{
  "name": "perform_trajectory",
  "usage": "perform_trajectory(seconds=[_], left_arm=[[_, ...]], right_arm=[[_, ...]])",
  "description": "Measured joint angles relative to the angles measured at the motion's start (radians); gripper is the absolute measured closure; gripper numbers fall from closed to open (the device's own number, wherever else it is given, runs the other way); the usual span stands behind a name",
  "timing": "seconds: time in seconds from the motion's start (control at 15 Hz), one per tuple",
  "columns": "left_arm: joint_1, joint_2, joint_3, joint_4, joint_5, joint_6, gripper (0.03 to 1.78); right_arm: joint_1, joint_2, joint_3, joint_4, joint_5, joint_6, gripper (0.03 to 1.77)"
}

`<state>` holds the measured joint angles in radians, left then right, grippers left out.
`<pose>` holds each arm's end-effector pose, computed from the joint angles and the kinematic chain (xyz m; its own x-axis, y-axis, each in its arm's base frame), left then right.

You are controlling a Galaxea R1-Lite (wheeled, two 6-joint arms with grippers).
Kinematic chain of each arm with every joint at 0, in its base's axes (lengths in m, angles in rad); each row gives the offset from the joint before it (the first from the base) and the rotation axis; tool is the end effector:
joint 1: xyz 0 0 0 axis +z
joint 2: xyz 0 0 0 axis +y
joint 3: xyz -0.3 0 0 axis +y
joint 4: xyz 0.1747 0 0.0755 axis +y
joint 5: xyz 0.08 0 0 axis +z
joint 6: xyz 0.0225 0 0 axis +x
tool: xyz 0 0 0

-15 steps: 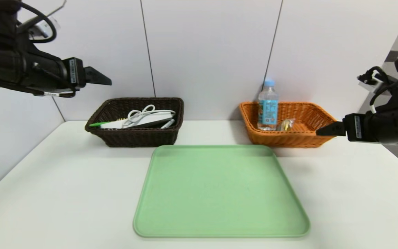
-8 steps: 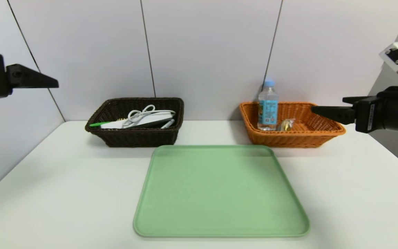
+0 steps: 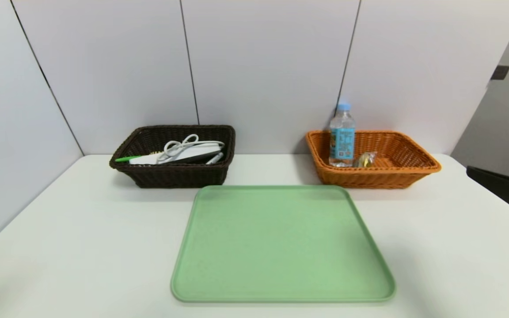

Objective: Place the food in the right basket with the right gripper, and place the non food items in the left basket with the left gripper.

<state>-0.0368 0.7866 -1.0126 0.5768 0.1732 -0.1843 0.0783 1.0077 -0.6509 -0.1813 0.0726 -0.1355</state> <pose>0.0375 0.0025 0.2900 0.9308 0.1382 -0.3385 -0.1863 0.9759 -0.1139 0.1303 0.0119 0.2455 0.9734 0.1491 -0.1741 -0.1714 0.9778 -0.1205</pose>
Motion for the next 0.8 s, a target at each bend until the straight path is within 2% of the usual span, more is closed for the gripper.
perform_trajectory(seconds=[0.2, 0.4, 0.6, 0.8], left_arm=[[0.033, -0.215, 0.140, 0.011, -0.007, 0.001, 0.13], [0.044, -0.427, 0.258, 0.043, -0.050, 0.021, 0.12], [0.047, -0.606, 0.362, 0.053, -0.069, 0.107, 0.12], [0.047, -0.734, 0.450, 0.012, -0.072, 0.241, 0.12]], right_arm=[[-0.011, -0.194, 0.156, -0.001, -0.066, -0.001, 0.10], [-0.013, -0.434, 0.285, 0.014, -0.094, -0.003, 0.10], [-0.029, -0.653, 0.369, 0.068, -0.095, -0.013, 0.10], [-0.058, -0.847, 0.426, 0.113, -0.064, -0.031, 0.10]])
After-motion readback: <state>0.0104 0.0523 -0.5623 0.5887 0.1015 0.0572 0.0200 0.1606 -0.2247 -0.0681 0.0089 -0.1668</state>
